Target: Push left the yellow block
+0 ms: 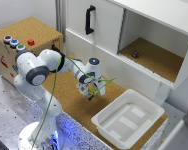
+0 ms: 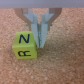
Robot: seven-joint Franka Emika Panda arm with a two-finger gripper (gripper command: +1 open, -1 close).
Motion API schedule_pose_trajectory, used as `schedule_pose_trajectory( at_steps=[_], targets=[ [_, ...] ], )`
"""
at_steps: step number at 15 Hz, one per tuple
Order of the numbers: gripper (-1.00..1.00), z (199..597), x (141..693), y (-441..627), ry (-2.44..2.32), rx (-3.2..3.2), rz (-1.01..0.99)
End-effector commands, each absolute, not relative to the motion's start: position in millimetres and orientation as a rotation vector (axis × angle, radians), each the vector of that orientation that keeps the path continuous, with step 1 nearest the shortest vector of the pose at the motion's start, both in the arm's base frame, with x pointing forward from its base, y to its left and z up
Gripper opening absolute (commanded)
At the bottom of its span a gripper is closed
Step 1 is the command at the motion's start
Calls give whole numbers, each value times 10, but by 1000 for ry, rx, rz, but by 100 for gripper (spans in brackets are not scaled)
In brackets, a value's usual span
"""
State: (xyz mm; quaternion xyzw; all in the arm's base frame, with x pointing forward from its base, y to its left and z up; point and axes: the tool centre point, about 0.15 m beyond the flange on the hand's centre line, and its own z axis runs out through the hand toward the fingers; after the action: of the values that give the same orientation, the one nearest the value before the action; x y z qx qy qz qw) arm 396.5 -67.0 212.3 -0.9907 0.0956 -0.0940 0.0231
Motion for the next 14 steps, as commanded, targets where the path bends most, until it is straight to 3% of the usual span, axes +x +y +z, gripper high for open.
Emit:
schedule_pose_trajectory(
  at_steps=[1, 14],
  targets=[
    [-100, 2064, 4194, -399, 264, -3061, -193],
    [-100, 2062, 4447, 314, 221, -3021, -103]
  ],
)
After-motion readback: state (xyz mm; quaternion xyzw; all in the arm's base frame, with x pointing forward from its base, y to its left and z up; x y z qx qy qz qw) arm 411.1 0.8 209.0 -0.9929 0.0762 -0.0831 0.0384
